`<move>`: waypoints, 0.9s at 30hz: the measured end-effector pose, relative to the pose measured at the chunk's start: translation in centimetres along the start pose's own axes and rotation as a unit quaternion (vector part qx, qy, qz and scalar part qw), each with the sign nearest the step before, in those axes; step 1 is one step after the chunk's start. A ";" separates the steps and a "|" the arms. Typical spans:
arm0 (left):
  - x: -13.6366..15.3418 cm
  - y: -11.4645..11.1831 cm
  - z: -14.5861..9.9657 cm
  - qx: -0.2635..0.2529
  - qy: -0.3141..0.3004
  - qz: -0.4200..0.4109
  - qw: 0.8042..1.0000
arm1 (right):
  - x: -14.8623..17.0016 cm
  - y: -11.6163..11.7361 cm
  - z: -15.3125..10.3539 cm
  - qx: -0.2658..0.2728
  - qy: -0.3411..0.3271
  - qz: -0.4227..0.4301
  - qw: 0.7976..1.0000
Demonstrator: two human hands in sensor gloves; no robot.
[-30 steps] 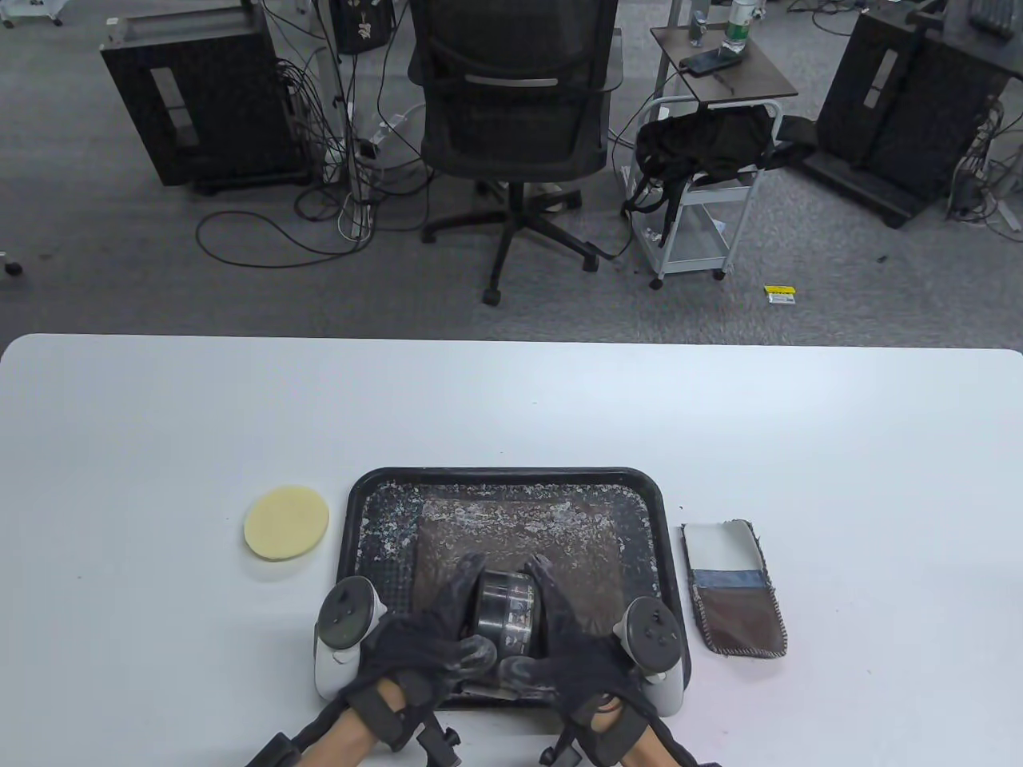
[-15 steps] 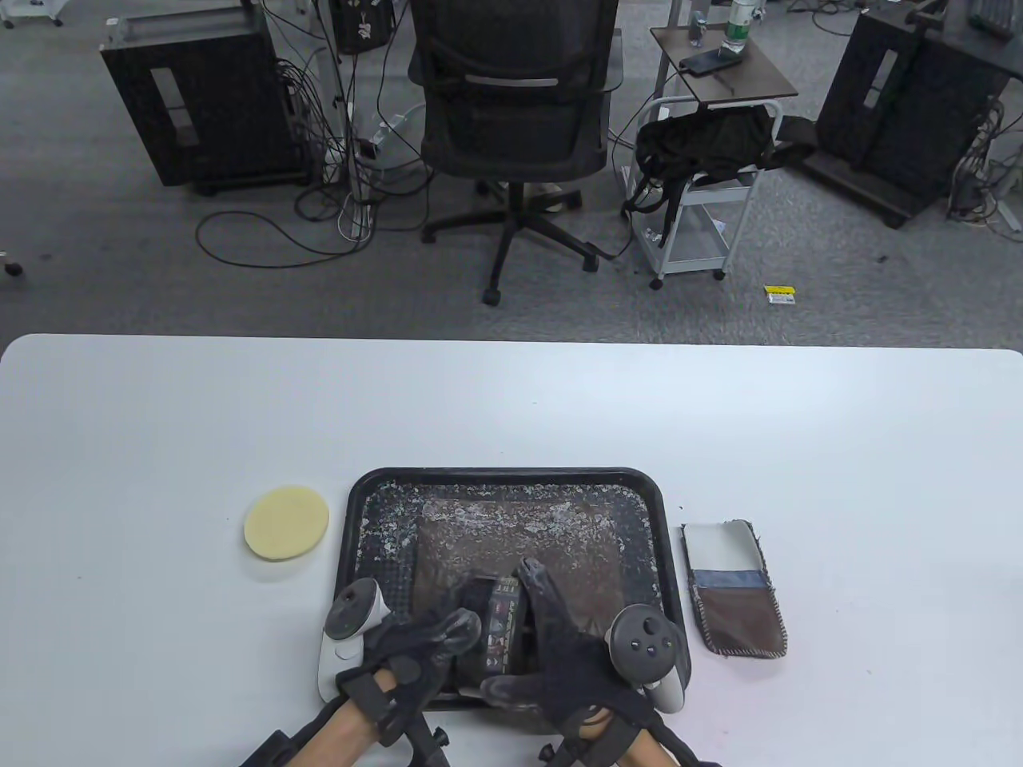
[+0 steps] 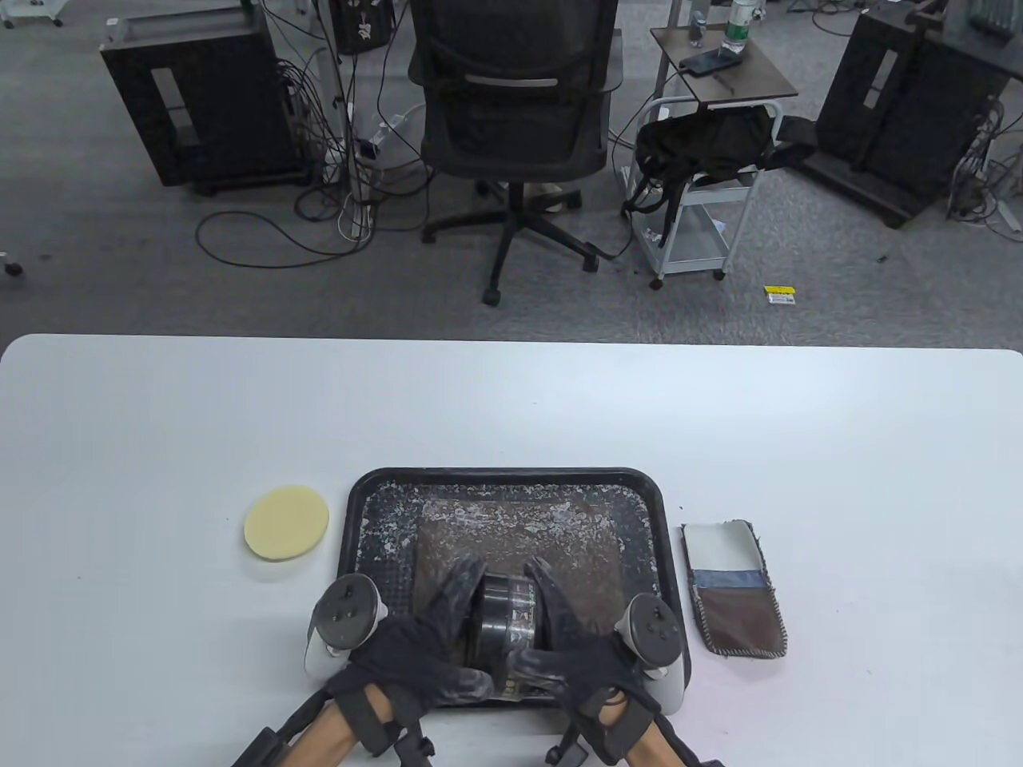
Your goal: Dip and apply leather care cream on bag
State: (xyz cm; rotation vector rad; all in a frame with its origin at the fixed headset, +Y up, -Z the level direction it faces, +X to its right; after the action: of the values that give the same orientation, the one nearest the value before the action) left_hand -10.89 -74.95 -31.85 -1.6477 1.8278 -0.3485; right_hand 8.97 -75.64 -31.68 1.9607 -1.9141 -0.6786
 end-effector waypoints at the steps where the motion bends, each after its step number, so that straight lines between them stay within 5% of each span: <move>1: 0.3 0.0 0.0 -0.002 0.010 -0.008 1.000 | -0.3 -0.1 0.0 0.004 -0.007 -0.022 1.000; 7: 2.8 -0.6 -0.5 -0.009 0.111 -0.185 0.976 | -1.8 0.0 -0.2 0.018 -0.045 -0.146 0.988; 10: 2.9 -0.9 -0.3 0.030 0.104 -0.222 0.969 | -1.6 0.0 -0.2 0.019 -0.036 -0.136 0.990; 14: 0.6 0.2 0.1 0.016 0.015 -0.093 0.995 | -0.8 -0.5 -0.1 0.020 -0.016 -0.056 0.998; 18: -0.9 0.1 0.1 0.044 -0.013 0.080 0.996 | -0.2 -0.2 0.0 -0.003 -0.003 0.014 1.000; 24: 0.7 -0.1 -0.2 -0.012 0.034 -0.021 0.999 | -1.3 -0.2 -0.2 0.014 -0.036 -0.073 0.997; 27: 2.0 -0.6 -0.4 0.007 0.090 -0.120 0.989 | -1.4 -0.3 -0.3 0.018 -0.033 -0.100 0.994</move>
State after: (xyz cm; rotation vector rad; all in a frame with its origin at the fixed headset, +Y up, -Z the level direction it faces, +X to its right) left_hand -10.63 -77.02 -31.75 -1.8844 1.7505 -0.6321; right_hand 9.37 -74.21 -31.47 2.1995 -1.7950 -0.7762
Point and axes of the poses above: the tracker on the back of each hand, its own x axis roughly to the little-finger side, its own z axis roughly from the wrist to the fingertips, y = z × x, the point moved 3 cm from there along z, roughly from the wrist to the fingertips, and after that the axes turned 2 degrees about -z, right-handed, at the moved point
